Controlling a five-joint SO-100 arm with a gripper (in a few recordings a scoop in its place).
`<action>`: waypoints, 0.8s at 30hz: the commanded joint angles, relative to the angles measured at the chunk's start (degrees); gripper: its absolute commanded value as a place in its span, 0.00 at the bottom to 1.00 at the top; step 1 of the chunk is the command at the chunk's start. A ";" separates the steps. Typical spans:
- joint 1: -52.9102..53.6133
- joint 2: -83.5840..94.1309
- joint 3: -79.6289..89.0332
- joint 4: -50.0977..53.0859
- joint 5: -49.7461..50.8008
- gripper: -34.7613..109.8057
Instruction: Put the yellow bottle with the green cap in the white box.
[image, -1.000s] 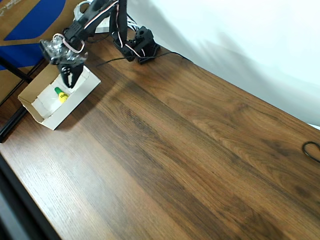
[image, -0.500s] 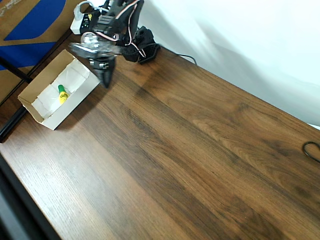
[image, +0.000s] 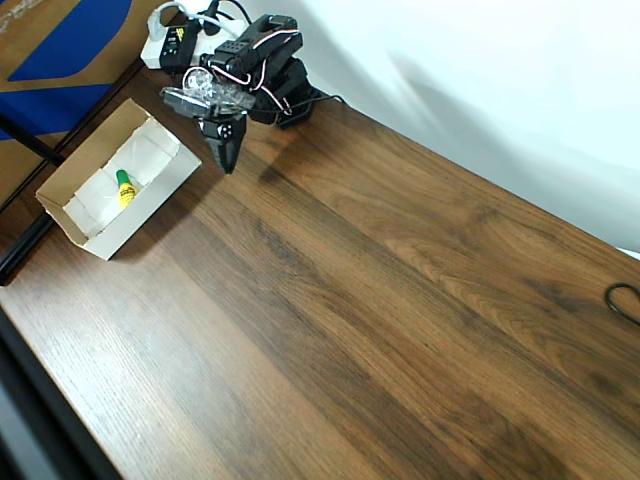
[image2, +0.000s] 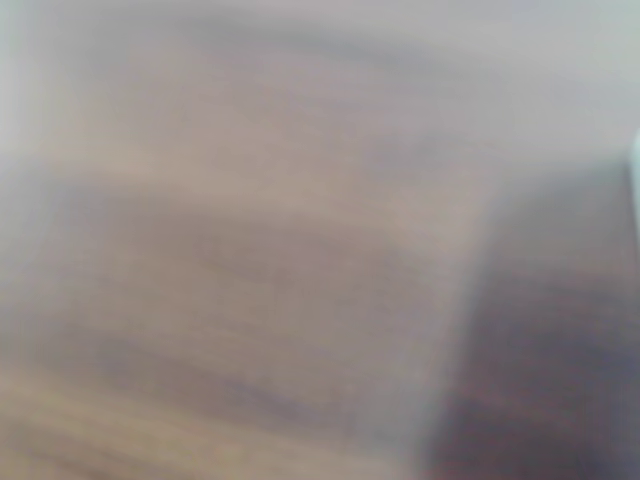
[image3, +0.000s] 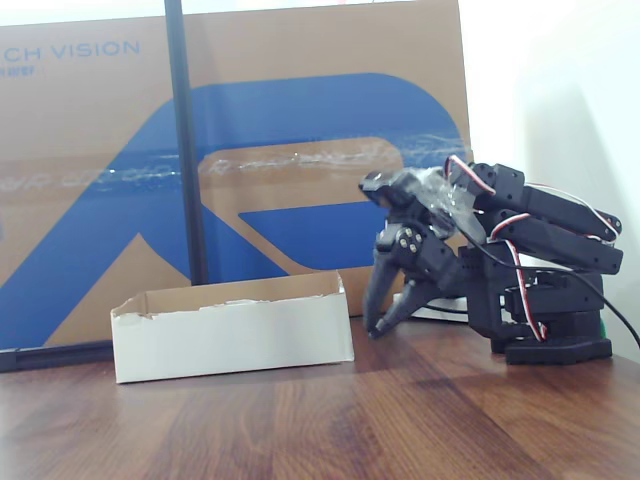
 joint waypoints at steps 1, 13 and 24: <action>-0.44 2.11 0.70 2.46 0.62 0.24; -0.53 2.11 0.70 13.27 3.52 0.24; -5.01 2.02 0.70 13.18 -5.89 0.24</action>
